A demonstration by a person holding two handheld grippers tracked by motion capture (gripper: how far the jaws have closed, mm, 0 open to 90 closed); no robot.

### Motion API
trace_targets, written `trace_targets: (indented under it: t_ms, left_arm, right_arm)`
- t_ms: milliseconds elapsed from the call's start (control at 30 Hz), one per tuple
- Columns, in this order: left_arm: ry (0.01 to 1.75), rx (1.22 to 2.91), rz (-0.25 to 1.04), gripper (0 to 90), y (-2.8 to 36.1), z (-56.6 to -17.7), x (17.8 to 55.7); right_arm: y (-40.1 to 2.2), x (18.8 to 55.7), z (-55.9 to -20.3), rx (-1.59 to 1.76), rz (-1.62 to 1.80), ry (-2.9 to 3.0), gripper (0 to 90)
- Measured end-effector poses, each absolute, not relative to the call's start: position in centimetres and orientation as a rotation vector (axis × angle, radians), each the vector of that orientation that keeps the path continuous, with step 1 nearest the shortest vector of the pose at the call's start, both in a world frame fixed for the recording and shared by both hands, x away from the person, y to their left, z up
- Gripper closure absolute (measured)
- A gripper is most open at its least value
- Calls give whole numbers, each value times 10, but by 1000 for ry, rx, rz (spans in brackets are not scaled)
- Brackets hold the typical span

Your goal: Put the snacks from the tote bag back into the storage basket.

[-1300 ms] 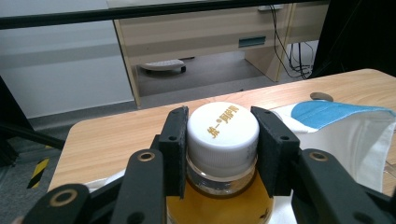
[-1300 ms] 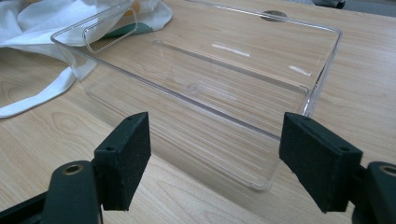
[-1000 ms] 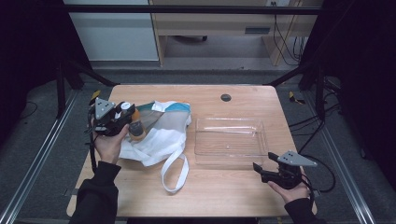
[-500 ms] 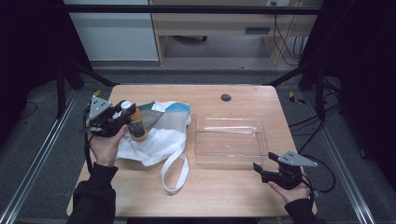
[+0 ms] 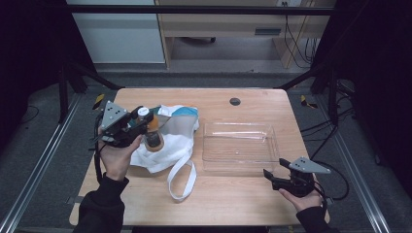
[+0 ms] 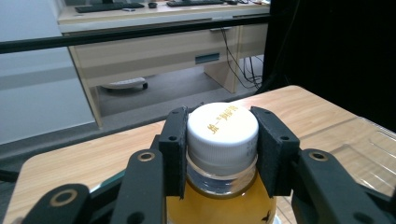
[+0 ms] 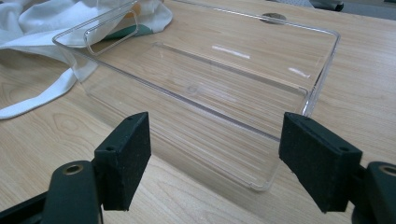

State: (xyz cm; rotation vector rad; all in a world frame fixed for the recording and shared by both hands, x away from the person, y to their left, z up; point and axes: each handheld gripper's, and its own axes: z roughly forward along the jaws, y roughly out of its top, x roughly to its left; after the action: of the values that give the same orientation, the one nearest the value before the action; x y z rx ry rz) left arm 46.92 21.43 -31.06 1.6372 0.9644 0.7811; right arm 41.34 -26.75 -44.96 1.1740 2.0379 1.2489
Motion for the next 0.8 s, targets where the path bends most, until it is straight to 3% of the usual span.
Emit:
trace_targets:
  t_ms: [800]
  left_arm:
    - [836, 1662, 728, 589, 162, -284, 459]
  right_arm:
    - [-269, 412, -449, 1178, 1258, 2023, 247]
